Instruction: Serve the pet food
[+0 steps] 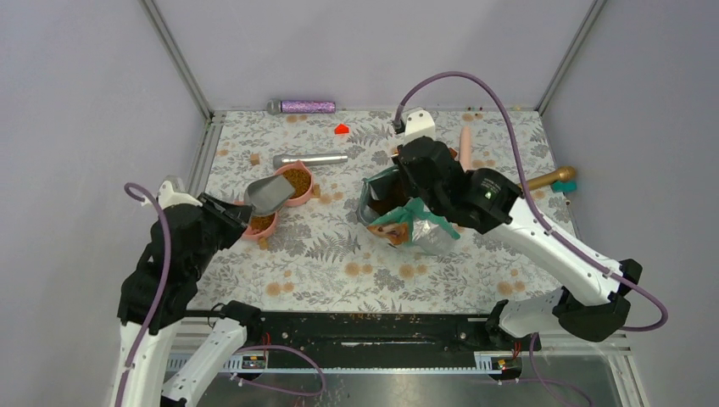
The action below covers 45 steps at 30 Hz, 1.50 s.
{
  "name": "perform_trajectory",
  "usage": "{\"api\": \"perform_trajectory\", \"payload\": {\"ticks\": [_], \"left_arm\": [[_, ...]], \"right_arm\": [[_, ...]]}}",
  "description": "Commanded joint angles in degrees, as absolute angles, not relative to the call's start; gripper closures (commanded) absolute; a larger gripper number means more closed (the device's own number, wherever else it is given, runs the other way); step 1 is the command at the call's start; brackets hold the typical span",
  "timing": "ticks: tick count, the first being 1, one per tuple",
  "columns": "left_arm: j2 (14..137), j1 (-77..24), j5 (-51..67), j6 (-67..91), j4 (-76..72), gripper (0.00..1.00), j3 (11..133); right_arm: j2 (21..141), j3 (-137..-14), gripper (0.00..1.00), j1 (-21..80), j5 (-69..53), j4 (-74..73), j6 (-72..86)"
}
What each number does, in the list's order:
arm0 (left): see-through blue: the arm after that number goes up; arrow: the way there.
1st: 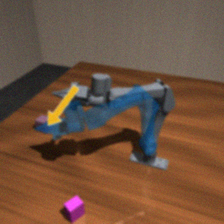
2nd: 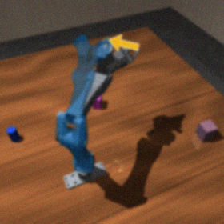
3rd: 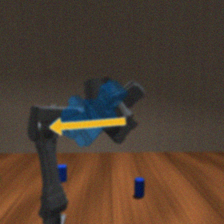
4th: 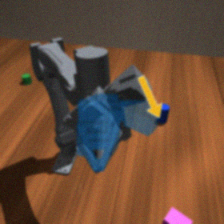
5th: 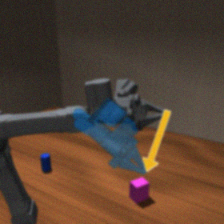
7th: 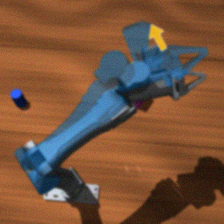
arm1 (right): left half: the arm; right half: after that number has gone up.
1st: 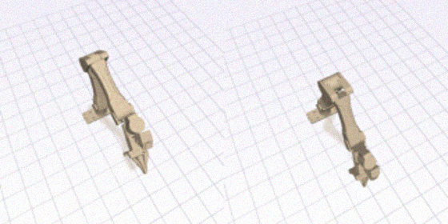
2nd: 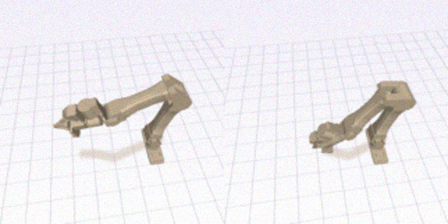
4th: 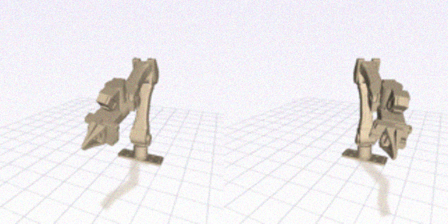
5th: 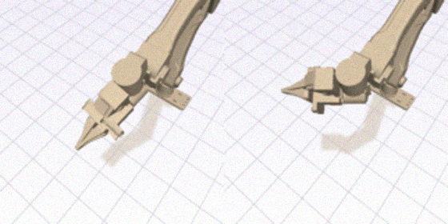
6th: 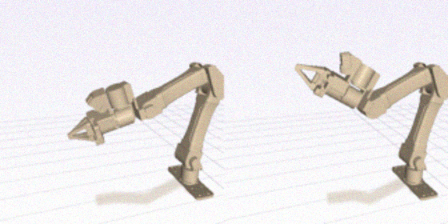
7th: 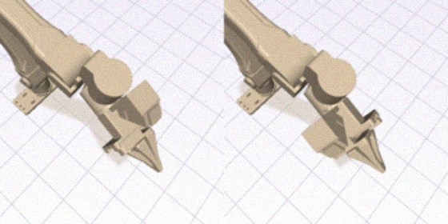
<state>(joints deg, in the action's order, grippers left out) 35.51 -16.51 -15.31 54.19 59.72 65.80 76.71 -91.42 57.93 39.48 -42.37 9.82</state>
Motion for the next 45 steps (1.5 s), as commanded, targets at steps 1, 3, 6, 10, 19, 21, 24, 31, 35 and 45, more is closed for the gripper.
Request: {"api": "perform_trajectory", "payload": {"ticks": [1, 3, 6, 10, 19, 21, 24, 31, 35, 45], "left_arm": [[32.70, -16.31, 4.13, 50.77, 46.64, 1.00, 68.48], [31.65, -16.33, 9.08, 51.02, 44.21, 1.00, 68.35], [29.05, -16.30, 10.91, 52.24, 40.67, 1.00, 66.81], [26.24, -16.32, 22.03, 53.86, 31.50, 1.00, 64.31], [27.99, -16.29, 24.56, 53.87, 39.07, 1.00, 69.76], [29.44, -16.30, 21.27, 54.08, 43.00, 1.00, 70.44], [31.65, -16.30, 19.51, 55.09, 45.24, 1.00, 70.01], [35.41, -16.29, 19.02, 59.26, 45.42, 1.00, 67.44], [37.26, -16.37, 16.78, 60.11, 49.04, 1.00, 68.16], [44.83, -21.81, 7.97, 59.36, 60.67, 1.00, 70.37]], "right_arm": [[78.98, -100.46, 1.00, 56.30, 22.04, -44.55, 16.40], [81.00, -103.76, 1.00, 56.10, 22.30, -45.60, 16.39], [83.23, -107.07, 1.00, 56.07, 21.57, -46.30, 17.24], [85.43, -109.77, 1.00, 56.07, 22.90, -46.80, 17.39], [88.95, -113.24, 1.00, 56.08, 25.02, -47.31, 17.10], [89.34, -113.29, 1.00, 56.14, 23.25, -47.26, 17.18], [89.50, -112.52, 1.00, 56.83, 21.91, -46.60, 16.85], [89.68, -109.98, 1.00, 62.49, 32.28, -41.86, 13.63], [90.53, -107.25, 1.00, 66.97, 38.01, -36.75, 11.18], [93.46, -104.47, 1.00, 73.03, 44.41, -25.32, 12.30]]}}
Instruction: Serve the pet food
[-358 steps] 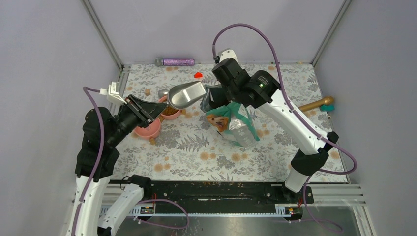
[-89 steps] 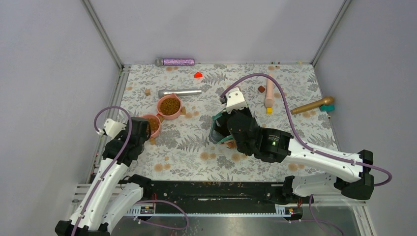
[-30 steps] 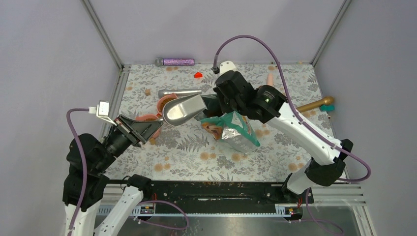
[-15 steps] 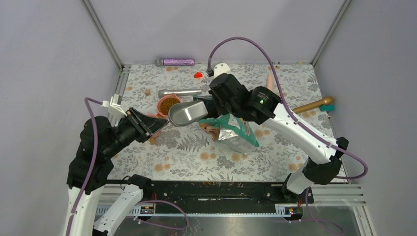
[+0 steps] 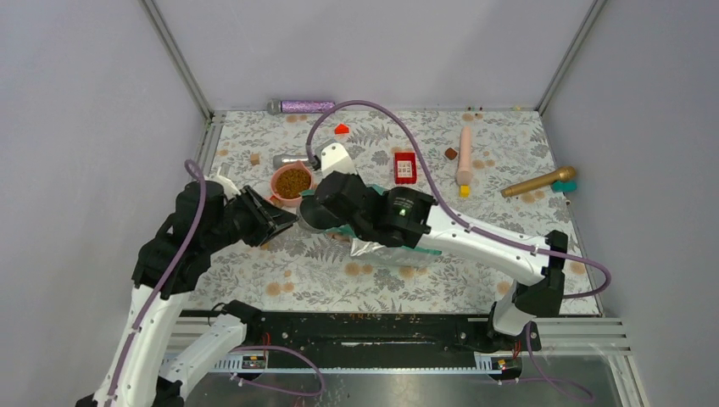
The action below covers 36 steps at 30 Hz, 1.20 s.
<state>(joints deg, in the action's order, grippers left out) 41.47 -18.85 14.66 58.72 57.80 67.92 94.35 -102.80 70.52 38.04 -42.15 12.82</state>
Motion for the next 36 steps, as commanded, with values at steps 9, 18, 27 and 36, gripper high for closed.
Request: {"api": "perform_trajectory", "payload": {"ticks": [9, 18, 27, 36], "left_arm": [[52.25, -30.26, -5.48, 61.52, 67.89, 1.00, 67.71], [51.28, -31.50, 1.65, 64.41, 43.53, 1.00, 50.14], [41.54, -32.58, 6.70, 70.93, 18.56, 1.00, 37.05], [31.26, -32.60, 9.79, 77.96, 7.65, 1.00, 29.45]], "right_arm": [[93.75, -94.78, 1.00, 76.61, 44.10, -10.68, 14.28], [90.07, -86.69, 1.00, 77.26, 45.23, -2.41, 20.56], [85.64, -80.21, 1.00, 77.26, 45.73, 3.66, 23.30], [82.12, -76.64, 1.00, 77.26, 47.53, 4.99, 22.57]]}}
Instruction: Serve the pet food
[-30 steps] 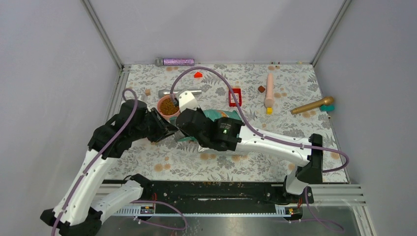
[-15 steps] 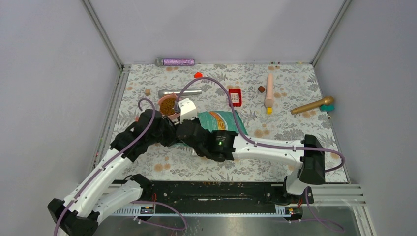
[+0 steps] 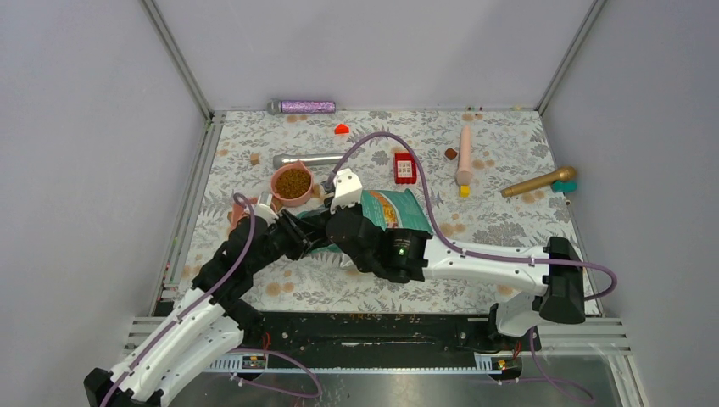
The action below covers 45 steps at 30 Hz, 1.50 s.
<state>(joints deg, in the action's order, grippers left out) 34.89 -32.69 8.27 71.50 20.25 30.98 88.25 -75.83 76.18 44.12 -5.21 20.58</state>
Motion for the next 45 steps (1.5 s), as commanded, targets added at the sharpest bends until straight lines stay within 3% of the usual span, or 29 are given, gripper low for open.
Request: {"api": "perform_trajectory", "payload": {"ticks": [1, 27, 45], "left_arm": [[30.08, -32.56, 9.58, 78.77, 7.65, 1.00, 28.92], [9.37, -32.61, -2.06, 77.09, 32.16, 1.00, 37.35], [3.02, -32.60, -3.31, 78.47, 34.61, 1.00, 37.52]], "right_arm": [[81.53, -76.43, 1.00, 77.27, 48.03, 5.01, 22.16], [77.01, -75.01, 1.00, 77.17, 53.13, 3.16, 13.65], [76.11, -76.80, 1.00, 77.17, 55.89, 3.33, 9.90]]}}
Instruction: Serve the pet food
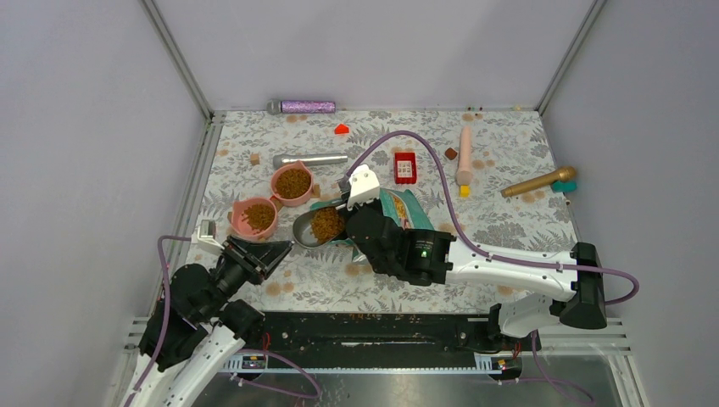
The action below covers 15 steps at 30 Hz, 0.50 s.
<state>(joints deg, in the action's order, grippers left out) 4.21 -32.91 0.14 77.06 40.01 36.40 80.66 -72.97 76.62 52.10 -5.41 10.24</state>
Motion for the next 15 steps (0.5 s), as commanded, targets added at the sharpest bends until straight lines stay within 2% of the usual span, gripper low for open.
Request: {"api": "perform_trajectory", "payload": {"ticks": [1, 5, 9, 15], "left_arm": [[2.80, -32.55, -2.69, 78.56, 33.66, 1.00, 37.08], [1.04, -32.61, -0.97, 80.45, 28.11, 1.00, 33.16], [0.32, -32.55, 2.36, 85.35, 15.79, 1.00, 25.07], [2.78, -32.60, 2.57, 85.45, 7.35, 1.00, 23.82]], "right_arm": [[76.04, -77.00, 1.00, 77.17, 55.89, 3.34, 9.86], [76.24, -78.20, 1.00, 77.17, 56.48, 4.69, 8.58], [78.37, -81.74, 1.00, 77.00, 58.44, 7.03, 3.06], [78.87, -83.15, 1.00, 76.74, 58.68, 8.00, 1.53]]}}
